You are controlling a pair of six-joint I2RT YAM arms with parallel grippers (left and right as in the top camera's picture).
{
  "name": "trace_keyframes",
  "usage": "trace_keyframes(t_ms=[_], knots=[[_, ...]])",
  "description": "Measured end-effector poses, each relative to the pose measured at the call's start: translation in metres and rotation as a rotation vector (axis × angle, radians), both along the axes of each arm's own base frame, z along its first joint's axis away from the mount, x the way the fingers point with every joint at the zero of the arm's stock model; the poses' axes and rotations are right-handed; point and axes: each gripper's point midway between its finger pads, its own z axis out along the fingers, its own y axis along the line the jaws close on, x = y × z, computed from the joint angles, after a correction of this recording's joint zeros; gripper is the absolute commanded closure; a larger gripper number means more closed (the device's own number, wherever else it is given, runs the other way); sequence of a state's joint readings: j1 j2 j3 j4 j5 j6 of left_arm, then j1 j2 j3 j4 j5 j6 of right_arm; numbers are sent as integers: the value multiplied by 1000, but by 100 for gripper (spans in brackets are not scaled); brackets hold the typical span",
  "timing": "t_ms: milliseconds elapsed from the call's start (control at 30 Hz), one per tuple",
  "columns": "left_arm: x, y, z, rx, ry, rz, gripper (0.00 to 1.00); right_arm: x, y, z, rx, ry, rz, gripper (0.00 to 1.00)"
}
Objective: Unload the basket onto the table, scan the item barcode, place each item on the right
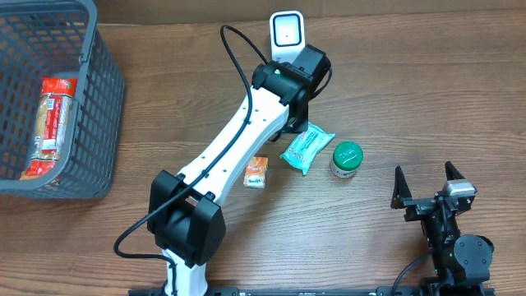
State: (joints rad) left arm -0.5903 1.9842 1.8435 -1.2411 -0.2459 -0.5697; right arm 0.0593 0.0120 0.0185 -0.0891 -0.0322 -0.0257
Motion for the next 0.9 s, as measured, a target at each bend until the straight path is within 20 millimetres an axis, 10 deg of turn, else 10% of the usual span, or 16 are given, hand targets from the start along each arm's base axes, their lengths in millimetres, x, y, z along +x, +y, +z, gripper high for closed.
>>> trace_keyframes(t_ms=[900], knots=[[-11,-32,-123,-194,-5,-80,57,0,0,0,0,0,0,0]])
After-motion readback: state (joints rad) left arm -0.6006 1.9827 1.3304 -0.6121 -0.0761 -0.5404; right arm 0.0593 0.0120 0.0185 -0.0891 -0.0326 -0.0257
